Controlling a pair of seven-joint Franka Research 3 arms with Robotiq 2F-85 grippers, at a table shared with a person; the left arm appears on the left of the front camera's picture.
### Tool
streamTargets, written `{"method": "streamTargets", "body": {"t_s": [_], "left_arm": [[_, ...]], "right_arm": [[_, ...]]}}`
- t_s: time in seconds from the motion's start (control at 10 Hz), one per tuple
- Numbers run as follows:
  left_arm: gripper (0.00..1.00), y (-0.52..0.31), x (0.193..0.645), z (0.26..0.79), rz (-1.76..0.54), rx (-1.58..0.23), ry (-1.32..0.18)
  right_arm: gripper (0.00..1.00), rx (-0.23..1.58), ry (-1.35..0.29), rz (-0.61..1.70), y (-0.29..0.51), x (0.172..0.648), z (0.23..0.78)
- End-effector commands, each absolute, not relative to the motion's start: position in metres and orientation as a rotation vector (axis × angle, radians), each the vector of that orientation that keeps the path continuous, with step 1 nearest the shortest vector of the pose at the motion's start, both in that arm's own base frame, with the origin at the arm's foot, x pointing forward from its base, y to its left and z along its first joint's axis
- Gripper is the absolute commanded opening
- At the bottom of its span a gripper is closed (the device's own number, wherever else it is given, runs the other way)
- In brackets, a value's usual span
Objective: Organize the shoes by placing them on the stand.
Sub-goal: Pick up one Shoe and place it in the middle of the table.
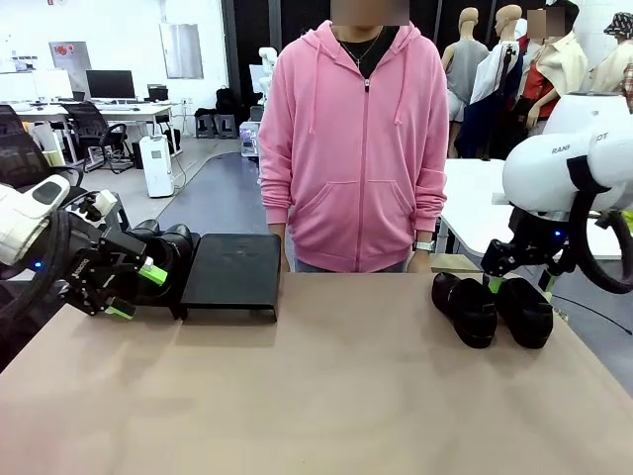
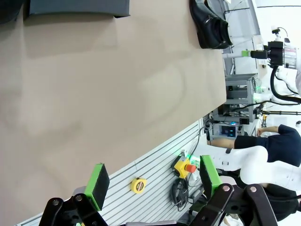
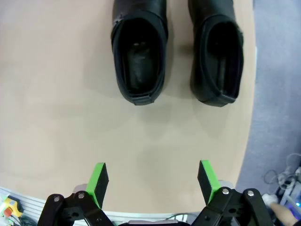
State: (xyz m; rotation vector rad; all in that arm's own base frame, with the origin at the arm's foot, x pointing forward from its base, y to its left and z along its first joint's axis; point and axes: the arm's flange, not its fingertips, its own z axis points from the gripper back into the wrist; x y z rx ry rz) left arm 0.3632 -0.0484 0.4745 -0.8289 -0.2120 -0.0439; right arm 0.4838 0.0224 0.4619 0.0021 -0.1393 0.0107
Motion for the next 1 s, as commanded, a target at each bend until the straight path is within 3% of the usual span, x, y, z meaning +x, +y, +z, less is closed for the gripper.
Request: {"method": "streamTargets", "body": {"t_s": [0.0,0.6,0.9], "left_arm": [[1.00,-0.050,0.361,0.475,-0.028,-0.854,-0.215],[1.00,-0.050,0.361,0.475,-0.028,-0.854,-0.215],[1.00,-0.050,0.361,0.475,-0.028,-0.854,-0.215]], "right_arm": [[1.00,0.002,-0.134,-0.001,0.018,0.485,0.461],[1.00,0.085,0.053,-0.088,-0.005,0.629,0.418],[1.00,0.092,0.136,-0.086,0.004,0.662,0.389]]}}
